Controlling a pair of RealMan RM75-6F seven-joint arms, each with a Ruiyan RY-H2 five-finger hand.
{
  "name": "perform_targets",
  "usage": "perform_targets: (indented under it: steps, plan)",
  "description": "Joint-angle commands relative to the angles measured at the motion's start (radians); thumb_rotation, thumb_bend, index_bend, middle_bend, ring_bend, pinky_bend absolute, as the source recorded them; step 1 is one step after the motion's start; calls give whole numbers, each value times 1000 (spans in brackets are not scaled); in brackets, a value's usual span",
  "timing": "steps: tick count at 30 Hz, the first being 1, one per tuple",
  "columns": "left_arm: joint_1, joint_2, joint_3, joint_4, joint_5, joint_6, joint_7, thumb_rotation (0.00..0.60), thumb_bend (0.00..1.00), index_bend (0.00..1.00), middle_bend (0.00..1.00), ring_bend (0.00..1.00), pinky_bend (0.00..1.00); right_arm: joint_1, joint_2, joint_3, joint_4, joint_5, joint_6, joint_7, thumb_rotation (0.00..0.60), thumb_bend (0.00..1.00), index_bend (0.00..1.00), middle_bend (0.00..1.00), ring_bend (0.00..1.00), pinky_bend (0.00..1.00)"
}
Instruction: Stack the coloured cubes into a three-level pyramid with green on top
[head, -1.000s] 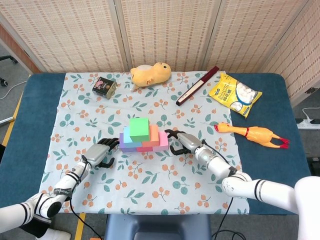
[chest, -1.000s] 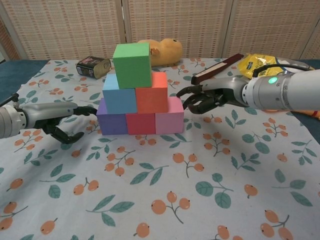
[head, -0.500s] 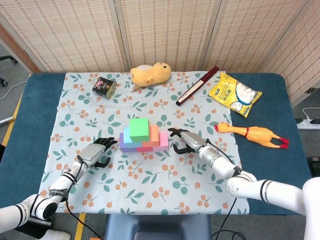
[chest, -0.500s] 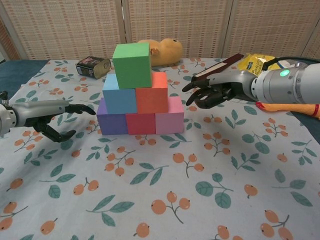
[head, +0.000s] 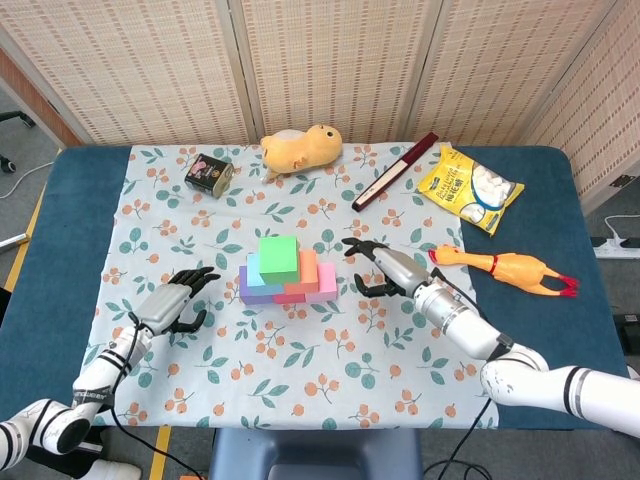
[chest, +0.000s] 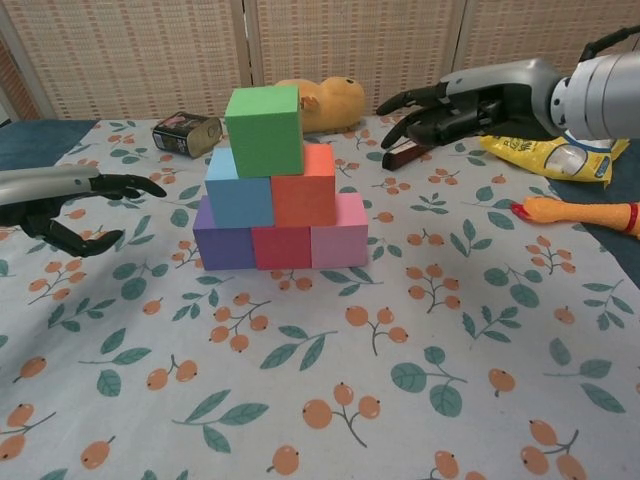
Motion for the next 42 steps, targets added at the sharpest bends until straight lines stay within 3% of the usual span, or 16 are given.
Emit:
perform_targets:
  steps: [1, 13, 42]
  plan:
    - [-2, 10, -2, -21, 20, 10, -10, 524, 575, 109, 0, 0, 0, 3, -4, -1, 1, -3, -9, 7, 419, 577, 0, 155, 0, 0]
    - [-49, 1, -27, -54, -20, -28, 69, 528, 574, 108, 0, 0, 0, 51, -94, 4, 70, -4, -38, 24, 418, 577, 0, 155, 0, 0]
    - [-92, -30, -29, -45, -30, -55, 107, 537, 574, 111, 0, 0, 0, 107, -150, -14, 108, 49, -30, -25, 419, 577, 0, 155, 0, 0]
